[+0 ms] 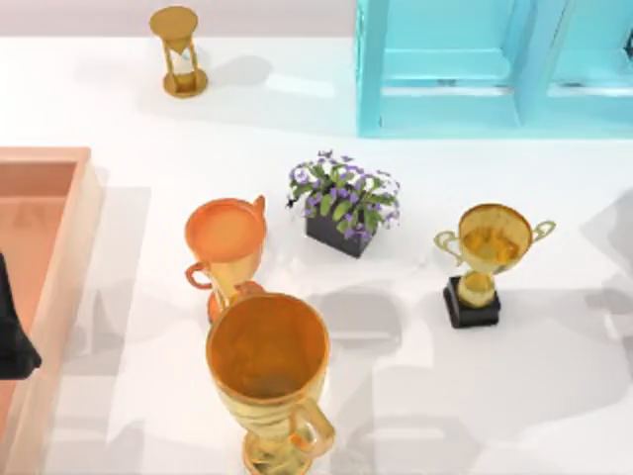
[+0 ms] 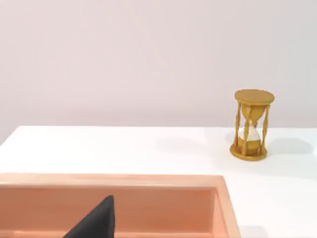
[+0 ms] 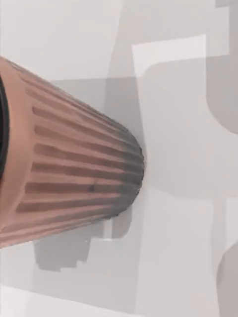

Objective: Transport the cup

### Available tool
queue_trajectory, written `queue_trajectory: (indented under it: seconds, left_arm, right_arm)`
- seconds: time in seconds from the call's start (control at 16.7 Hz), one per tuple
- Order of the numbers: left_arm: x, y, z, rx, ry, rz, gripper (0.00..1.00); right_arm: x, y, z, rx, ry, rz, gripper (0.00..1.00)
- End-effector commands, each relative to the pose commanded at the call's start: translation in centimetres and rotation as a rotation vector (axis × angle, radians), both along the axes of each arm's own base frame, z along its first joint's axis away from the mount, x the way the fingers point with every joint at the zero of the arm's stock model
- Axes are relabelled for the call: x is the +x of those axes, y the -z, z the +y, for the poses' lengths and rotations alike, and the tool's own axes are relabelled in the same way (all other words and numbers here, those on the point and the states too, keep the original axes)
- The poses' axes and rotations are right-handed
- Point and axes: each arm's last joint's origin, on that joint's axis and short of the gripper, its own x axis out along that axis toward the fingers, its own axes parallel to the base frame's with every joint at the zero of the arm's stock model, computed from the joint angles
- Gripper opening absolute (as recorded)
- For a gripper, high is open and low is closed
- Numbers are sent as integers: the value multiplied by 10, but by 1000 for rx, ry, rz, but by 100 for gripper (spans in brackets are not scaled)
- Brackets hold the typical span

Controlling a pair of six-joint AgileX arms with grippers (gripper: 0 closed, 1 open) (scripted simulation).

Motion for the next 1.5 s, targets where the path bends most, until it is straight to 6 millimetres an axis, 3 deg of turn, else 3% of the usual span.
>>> queue_trajectory:
  seconds: [0.36,1.02,1.2,1.5]
  left_arm:
    - [0,0,0,0,0,0,100]
    - [0,0,0,0,0,0,100]
    - [0,0,0,0,0,0,100]
    - [0,0,0,0,0,0,100]
  right_arm:
    - [0,0,0,0,0,0,2]
    - [-2,1,-3,5,8,16,0]
    - [-12,5,-29,44,63,113,0]
    - [-39,1,-112,167,219,251,0]
